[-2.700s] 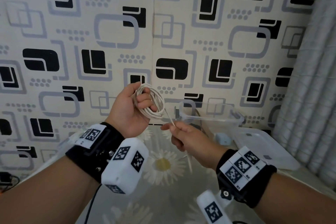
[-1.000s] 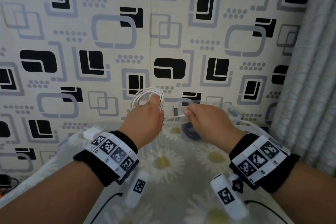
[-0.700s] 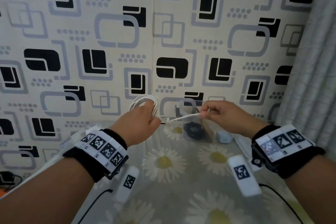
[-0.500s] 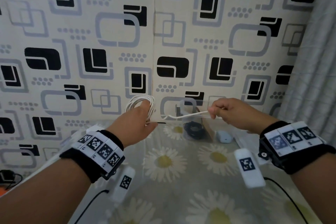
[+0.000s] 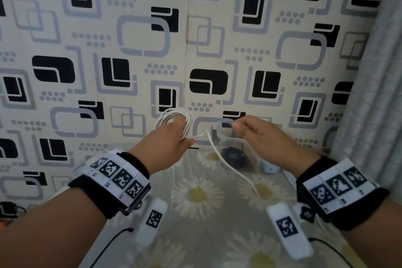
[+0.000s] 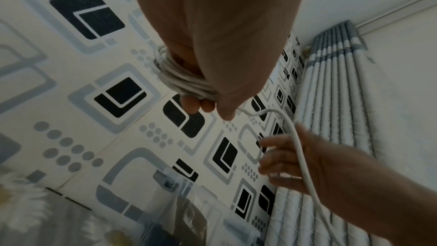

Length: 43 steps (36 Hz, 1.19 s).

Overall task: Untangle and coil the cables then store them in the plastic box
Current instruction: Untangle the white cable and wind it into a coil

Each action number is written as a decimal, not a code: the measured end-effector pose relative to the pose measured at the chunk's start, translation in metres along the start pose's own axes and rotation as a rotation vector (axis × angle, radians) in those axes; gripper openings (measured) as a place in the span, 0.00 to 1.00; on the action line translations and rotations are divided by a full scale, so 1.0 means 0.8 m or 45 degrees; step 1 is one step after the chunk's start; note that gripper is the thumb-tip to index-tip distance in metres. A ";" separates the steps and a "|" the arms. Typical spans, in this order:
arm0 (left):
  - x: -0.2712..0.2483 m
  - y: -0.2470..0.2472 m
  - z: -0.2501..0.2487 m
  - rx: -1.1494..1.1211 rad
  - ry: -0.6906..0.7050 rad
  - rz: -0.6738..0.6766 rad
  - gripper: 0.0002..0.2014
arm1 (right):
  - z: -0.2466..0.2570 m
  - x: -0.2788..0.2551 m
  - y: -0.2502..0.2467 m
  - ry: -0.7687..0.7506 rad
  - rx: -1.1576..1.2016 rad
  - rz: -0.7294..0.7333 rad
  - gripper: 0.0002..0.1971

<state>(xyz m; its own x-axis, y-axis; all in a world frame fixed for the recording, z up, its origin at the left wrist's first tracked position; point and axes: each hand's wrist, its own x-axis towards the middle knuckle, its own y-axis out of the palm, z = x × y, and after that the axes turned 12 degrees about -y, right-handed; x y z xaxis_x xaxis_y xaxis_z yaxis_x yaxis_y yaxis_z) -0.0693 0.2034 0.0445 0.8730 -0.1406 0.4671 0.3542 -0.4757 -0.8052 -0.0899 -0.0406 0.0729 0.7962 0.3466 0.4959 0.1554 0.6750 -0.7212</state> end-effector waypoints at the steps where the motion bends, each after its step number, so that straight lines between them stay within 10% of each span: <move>1: 0.000 0.000 -0.003 0.008 0.003 -0.013 0.12 | 0.014 -0.001 0.005 -0.016 0.084 -0.027 0.23; 8: 0.010 -0.005 -0.008 0.030 -0.007 -0.139 0.12 | 0.051 -0.004 0.048 0.148 0.608 0.123 0.29; 15: 0.010 -0.009 0.004 0.090 -0.067 -0.121 0.12 | 0.040 0.009 0.050 -0.048 0.192 -0.231 0.05; 30: -0.010 -0.001 -0.001 -0.002 0.117 0.058 0.10 | 0.059 0.013 0.001 -0.391 -0.717 -0.338 0.15; 43: -0.028 -0.011 -0.026 -0.166 0.337 0.164 0.18 | 0.037 0.027 -0.013 -0.327 -0.674 -0.162 0.19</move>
<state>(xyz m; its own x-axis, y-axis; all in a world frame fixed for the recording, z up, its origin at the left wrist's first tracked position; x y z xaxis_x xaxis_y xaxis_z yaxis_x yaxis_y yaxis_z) -0.0989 0.1924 0.0490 0.7844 -0.4198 0.4566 0.1854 -0.5439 -0.8184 -0.0914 -0.0210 0.1055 0.5957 0.4751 0.6476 0.5627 0.3285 -0.7586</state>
